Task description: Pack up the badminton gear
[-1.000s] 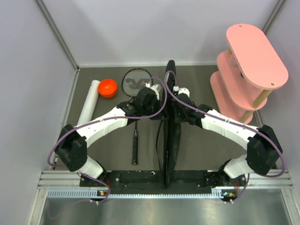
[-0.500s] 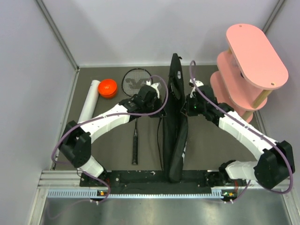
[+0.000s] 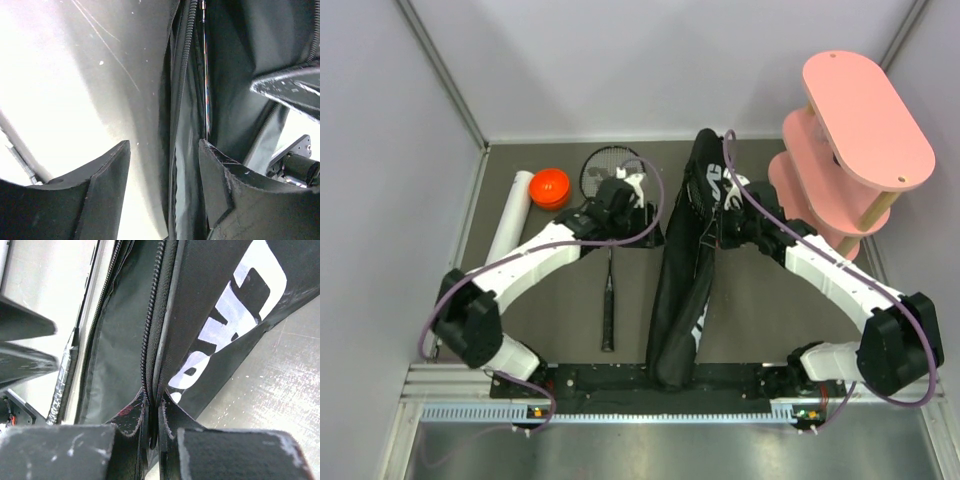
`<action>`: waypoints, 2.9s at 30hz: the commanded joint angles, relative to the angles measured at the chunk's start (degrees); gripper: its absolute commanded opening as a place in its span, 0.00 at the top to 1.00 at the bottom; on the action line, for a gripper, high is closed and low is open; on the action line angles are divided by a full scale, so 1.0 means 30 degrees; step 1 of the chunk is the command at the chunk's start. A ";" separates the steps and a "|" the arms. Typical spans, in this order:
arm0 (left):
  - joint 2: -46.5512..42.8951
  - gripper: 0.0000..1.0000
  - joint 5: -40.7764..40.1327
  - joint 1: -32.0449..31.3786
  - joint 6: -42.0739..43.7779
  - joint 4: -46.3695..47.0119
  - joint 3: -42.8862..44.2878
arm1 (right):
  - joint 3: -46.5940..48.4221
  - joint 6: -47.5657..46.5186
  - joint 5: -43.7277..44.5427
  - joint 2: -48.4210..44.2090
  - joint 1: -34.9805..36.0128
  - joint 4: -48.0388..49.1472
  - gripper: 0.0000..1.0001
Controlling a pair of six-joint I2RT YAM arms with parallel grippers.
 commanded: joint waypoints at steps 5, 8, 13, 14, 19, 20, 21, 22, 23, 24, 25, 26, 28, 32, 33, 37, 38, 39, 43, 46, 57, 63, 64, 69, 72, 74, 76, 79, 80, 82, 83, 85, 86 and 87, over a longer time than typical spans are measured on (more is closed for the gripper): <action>-0.4277 0.36 -0.2888 0.0616 0.1897 -0.1426 -0.2171 | 0.0398 -0.0640 -0.0236 -0.0253 -0.0273 0.1370 1.00; -0.3870 0.36 -0.5377 0.0940 0.1693 -0.2393 -0.2585 | 0.0486 -0.0729 -0.0235 -0.0516 -0.0302 0.1165 1.00; -0.0213 0.44 -0.9152 0.0969 -0.0060 -0.4816 -0.1214 | 0.0574 -0.0758 -0.0294 -0.0605 -0.0303 0.1077 1.00; 0.0461 0.45 -0.9510 0.0969 -0.0298 -0.5174 -0.0339 | 0.0545 -0.0787 -0.0294 -0.0605 -0.0303 0.1048 1.00; 0.3454 0.55 -1.0158 0.0998 -0.1148 -0.4828 0.0432 | 0.0370 -0.0729 -0.0411 -0.0663 -0.0303 0.0989 1.00; 0.3717 0.57 -1.0217 0.0998 -0.1208 -0.4739 0.0606 | 0.0340 -0.0758 -0.0382 -0.0693 -0.0332 0.1018 1.00; 0.4097 0.58 -1.0275 0.0998 -0.1267 -0.4623 0.0666 | 0.0282 -0.0758 -0.0382 -0.0722 -0.0303 0.1018 1.00; 0.4275 0.58 -1.0421 0.0998 -0.1354 -0.4534 0.0695 | 0.0194 -0.0758 -0.0411 -0.0780 -0.0332 0.0989 1.00; 0.4451 0.58 -1.0683 0.0998 -0.1413 -0.4504 0.0841 | 0.0136 -0.0758 -0.0382 -0.0810 -0.0332 0.1018 1.00; 0.4800 0.59 -1.0744 0.0998 -0.1414 -0.4475 0.0900 | 0.0106 -0.0758 -0.0382 -0.0781 -0.0303 0.1018 1.00; 0.4978 0.59 -1.0803 0.0998 -0.1356 -0.4417 0.0988 | 0.0048 -0.0758 -0.0353 -0.0781 -0.0332 0.1047 1.00; 0.5328 0.59 -1.0832 0.0998 -0.1326 -0.4358 0.1075 | 0.0047 -0.0758 -0.0353 -0.0723 -0.0303 0.1018 1.00; 0.5769 0.59 -1.0774 0.1028 -0.1122 -0.4211 0.1396 | 0.0047 -0.0787 -0.0353 -0.0722 -0.0332 0.1047 1.00; 0.6735 0.68 -1.0569 0.1407 -0.1121 -0.3832 0.1662 | 0.0106 -0.0758 -0.0294 -0.0635 -0.0332 0.1018 1.00; 0.6767 0.71 -1.0685 0.1496 -0.1092 -0.3714 0.1662 | 0.0106 -0.0729 -0.0323 -0.0692 -0.0303 0.1047 1.00; 0.7089 0.75 -1.0892 0.1818 -0.0917 -0.3393 0.1633 | 0.0135 -0.0641 -0.0470 -0.0693 -0.0332 0.1047 1.00; 0.7176 0.75 -1.0775 0.1877 -0.0858 -0.3333 0.1691 | 0.0135 -0.0670 -0.0499 -0.0664 -0.0303 0.1047 1.00; 0.7235 0.75 -1.0687 0.1877 -0.0770 -0.3274 0.1692 | 0.0164 -0.0670 -0.0499 -0.0664 -0.0332 0.1047 1.00; 0.7646 0.96 -0.9429 0.1877 0.0165 -0.2923 0.2043 | 0.0164 -0.0582 -0.0324 -0.0547 -0.0303 0.1077 1.00; 0.7005 1.00 -0.9219 0.1644 0.0811 -0.2776 0.1811 | 0.0193 -0.0174 0.0086 -0.0429 -0.0332 0.1047 1.00; -0.1198 1.00 -1.0949 0.0267 0.0842 -0.2013 -0.1529 | 0.1420 0.1761 0.1931 0.1382 -0.0976 0.0989 1.00; -0.3602 1.00 -1.1445 -0.1079 0.1807 -0.3008 -0.2205 | 0.3732 0.1703 0.2401 0.3523 -0.1123 0.0755 1.00; -0.3807 1.00 -1.2028 -0.1720 0.1954 -0.3213 -0.2205 | 0.4115 0.1761 0.2401 0.4309 -0.1152 0.0522 1.00; -0.4629 1.00 -1.3877 -0.3891 0.3009 -0.4092 -0.2468 | 0.6604 0.2376 0.1963 0.6306 -0.1240 0.0081 1.00; -0.4659 1.00 -1.4493 -0.4713 0.2894 -0.4649 -0.2731 | 0.7426 0.2698 0.1640 0.7070 -0.1386 0.0110 1.00; -0.4630 1.00 -1.4873 -0.5240 0.2834 -0.4971 -0.2878 | 0.7721 0.2728 0.1289 0.7391 -0.1474 0.0081 1.00; -0.4484 1.00 -1.5225 -0.5707 0.2747 -0.5440 -0.2996 | 0.8074 0.2670 0.1084 0.7510 -0.1503 0.0110 1.00; -0.4134 1.00 -1.5607 -0.6119 0.2454 -0.6114 -0.3054 | 0.8279 0.2290 0.0761 0.7569 -0.1533 0.0051 1.00; -0.4103 1.00 -1.5666 -0.6208 0.2424 -0.6231 -0.3054 | 0.8308 0.1999 0.0645 0.7540 -0.1533 0.0080 1.00; -0.3840 1.00 -1.5579 -0.6703 0.2570 -0.6321 -0.3025 | 0.8367 0.1559 -0.0054 0.7539 -0.1563 0.0110 1.00; -0.3810 1.00 -1.5521 -0.6881 0.2918 -0.6321 -0.3054 | 0.8396 0.1179 -0.0292 0.7540 -0.1562 0.0110 1.00; -0.3373 1.00 -1.5635 -0.7319 0.3214 -0.6320 -0.3025 | 0.8455 0.0884 -0.1022 0.7510 -0.1562 0.0168 1.00; -0.3167 1.00 -1.5724 -0.7380 0.3447 -0.6379 -0.2967 | 0.8455 0.0622 -0.1288 0.7481 -0.1562 0.0197 1.00; -0.2962 1.00 -1.5696 -0.7409 0.3623 -0.6408 -0.2793 | 0.8426 0.0503 -0.1522 0.7452 -0.1591 0.0169 1.00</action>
